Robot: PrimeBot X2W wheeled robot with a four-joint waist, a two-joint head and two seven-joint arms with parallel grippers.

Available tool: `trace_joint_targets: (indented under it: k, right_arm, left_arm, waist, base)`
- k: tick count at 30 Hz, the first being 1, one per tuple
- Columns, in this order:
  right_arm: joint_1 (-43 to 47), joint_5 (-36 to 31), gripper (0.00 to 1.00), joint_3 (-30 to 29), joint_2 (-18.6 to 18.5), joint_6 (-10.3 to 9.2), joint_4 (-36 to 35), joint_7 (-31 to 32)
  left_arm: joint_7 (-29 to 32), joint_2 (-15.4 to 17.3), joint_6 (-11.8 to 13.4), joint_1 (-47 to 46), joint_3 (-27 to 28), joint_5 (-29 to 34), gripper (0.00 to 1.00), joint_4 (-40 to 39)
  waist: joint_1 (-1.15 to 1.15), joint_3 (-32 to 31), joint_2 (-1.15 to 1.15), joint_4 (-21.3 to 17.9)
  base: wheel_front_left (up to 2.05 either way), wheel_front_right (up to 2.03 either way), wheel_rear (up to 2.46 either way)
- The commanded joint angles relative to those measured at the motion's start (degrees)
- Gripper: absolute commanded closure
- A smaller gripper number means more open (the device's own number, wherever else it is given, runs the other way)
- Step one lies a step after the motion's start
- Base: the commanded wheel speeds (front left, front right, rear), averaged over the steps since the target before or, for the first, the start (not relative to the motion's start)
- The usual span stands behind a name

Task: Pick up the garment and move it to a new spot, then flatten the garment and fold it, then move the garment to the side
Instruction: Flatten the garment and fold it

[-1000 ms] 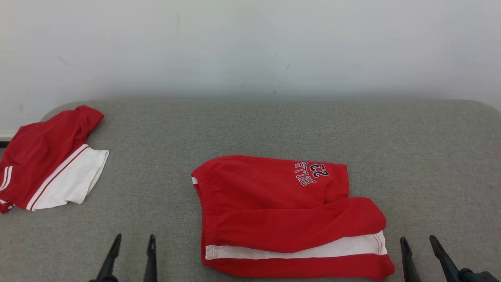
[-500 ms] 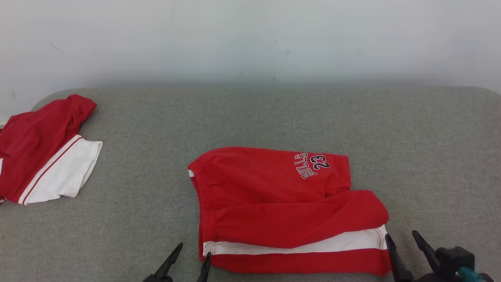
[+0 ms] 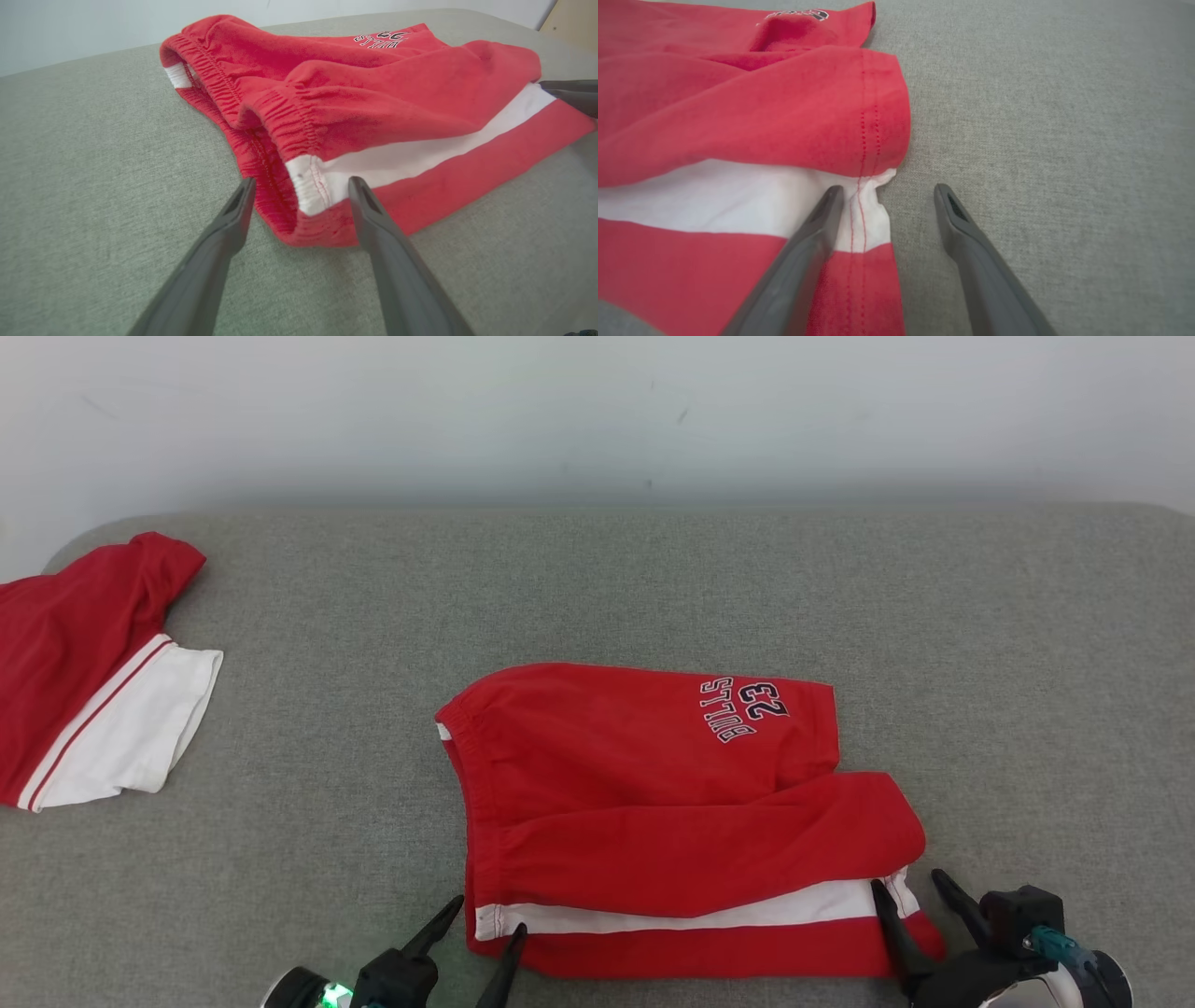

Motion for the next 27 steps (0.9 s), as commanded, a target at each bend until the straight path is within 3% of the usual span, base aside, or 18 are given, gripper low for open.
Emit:
trace_joint_targets:
  k: [1, 2, 3, 4, 5, 14, 21, 27]
  right_arm:
    - [-1.1, 0.6, 0.0, 0.9, 0.1, 0.06, 1.1, -0.3]
    - [-1.5, 1.1, 0.15, 1.6, 0.3, 0.06, 1.8, -0.3]
    - [-2.0, 1.5, 0.53, 2.3, 0.5, 0.06, 2.4, -0.4]
    - [-2.5, 1.8, 0.84, 3.0, 0.6, 0.06, 2.6, -0.5]
    - [-3.0, 2.3, 1.0, 3.3, 0.6, 0.06, 2.6, -1.0]
    - [-1.5, 4.0, 1.0, 3.4, -1.1, 0.06, -0.2, -2.7]
    - [3.6, 2.2, 1.0, -1.1, -2.2, 0.06, -13.4, -2.6]
    - [1.4, 3.4, 1.0, -2.0, -2.6, 0.06, -20.6, -2.5]
  left_arm:
    - [-0.2, 0.3, 0.1, -1.3, -0.7, -1.1, 0.29, 0.6]
    - [-0.2, 0.3, 0.1, -1.8, -1.2, -1.5, 0.62, 0.8]
    - [-0.2, 0.4, 0.1, -2.3, -1.7, -2.0, 0.8, 1.2]
    - [-0.2, 0.4, 0.1, -2.7, -2.1, -2.4, 1.0, 1.2]
    - [-0.2, 0.4, 0.1, -3.0, -2.4, -2.8, 1.0, 1.3]
    - [-0.2, -0.4, 0.1, -1.5, -1.4, -4.7, 1.0, -1.3]
    - [-0.2, -0.5, 0.1, 0.8, 0.9, -4.6, 1.0, -7.5]
    - [-0.2, 1.3, 0.1, -4.3, 1.1, -5.8, 1.0, -11.2]
  waist:
    - [-0.01, 0.4, 0.0, 0.2]
    - [-0.01, 0.6, 0.0, 0.2]
    - [-0.01, 0.7, 0.0, 0.3]
    - [-0.01, 0.8, 0.0, 0.4]
    - [-0.01, 0.9, 0.0, 0.5]
    - [-0.01, -0.3, 0.0, 0.8]
    - [-0.01, -1.3, 0.0, -0.1]
    - [-0.01, -0.7, 0.0, -1.1]
  base:
    - [0.0, 0.0, 0.0]
    - [0.0, 0.0, 0.0]
    - [0.0, 0.0, 0.0]
    - [0.0, 0.0, 0.0]
    - [0.0, 0.0, 0.0]
    - [0.0, 0.0, 0.0]
    - [0.0, 0.0, 0.0]
    - [0.0, 0.0, 0.0]
